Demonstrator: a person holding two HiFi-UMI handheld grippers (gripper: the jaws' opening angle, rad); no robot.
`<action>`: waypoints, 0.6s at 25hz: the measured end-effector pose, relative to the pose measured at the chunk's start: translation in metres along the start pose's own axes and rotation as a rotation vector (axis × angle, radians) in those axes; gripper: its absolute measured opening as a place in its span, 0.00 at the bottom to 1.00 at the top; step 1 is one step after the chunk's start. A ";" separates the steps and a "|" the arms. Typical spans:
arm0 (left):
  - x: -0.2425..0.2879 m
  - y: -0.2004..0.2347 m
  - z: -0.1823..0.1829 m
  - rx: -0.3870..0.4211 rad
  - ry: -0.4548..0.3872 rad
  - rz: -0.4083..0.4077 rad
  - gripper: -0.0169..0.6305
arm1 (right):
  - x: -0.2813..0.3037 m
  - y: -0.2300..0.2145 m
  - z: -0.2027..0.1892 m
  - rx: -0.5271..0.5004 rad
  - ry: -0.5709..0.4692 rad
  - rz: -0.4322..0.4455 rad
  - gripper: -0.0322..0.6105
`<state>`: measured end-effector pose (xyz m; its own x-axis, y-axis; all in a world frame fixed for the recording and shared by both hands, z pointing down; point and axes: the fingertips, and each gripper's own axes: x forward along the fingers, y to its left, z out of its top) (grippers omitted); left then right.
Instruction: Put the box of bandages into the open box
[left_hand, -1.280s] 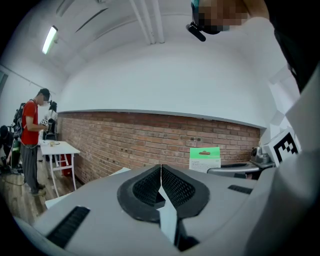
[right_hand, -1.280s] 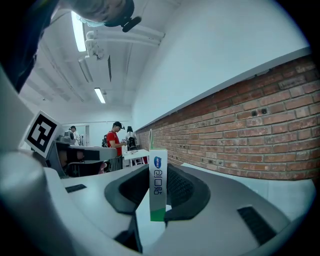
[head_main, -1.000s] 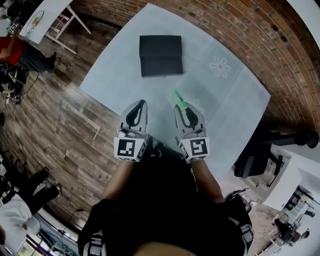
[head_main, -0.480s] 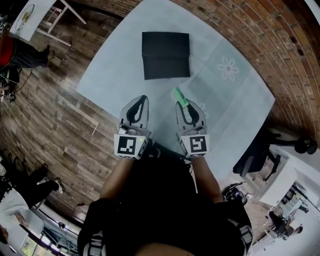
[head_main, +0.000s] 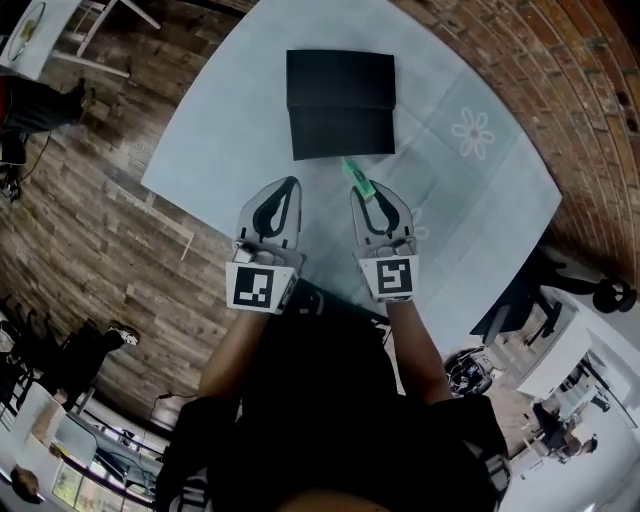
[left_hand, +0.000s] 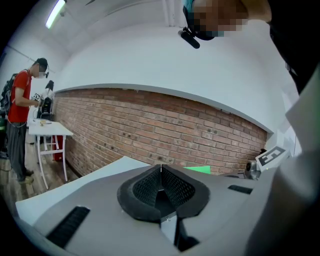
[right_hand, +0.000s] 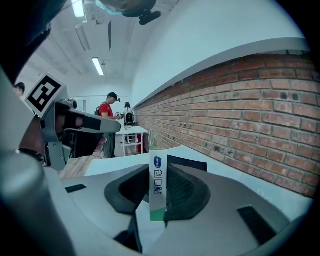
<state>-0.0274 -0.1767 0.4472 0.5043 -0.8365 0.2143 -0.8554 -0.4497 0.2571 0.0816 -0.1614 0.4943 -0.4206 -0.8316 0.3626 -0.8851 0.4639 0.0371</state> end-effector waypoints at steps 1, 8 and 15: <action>0.004 0.003 -0.003 -0.005 0.007 -0.002 0.08 | 0.006 -0.001 -0.003 -0.006 0.004 -0.001 0.21; 0.028 0.015 -0.010 -0.042 0.001 -0.012 0.08 | 0.037 -0.008 -0.017 -0.129 0.044 0.006 0.21; 0.043 0.035 -0.016 -0.054 0.007 -0.005 0.08 | 0.068 -0.015 -0.033 -0.321 0.146 0.019 0.21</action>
<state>-0.0335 -0.2231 0.4800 0.5096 -0.8320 0.2194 -0.8452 -0.4363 0.3087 0.0732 -0.2151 0.5486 -0.3834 -0.7800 0.4947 -0.7600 0.5707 0.3109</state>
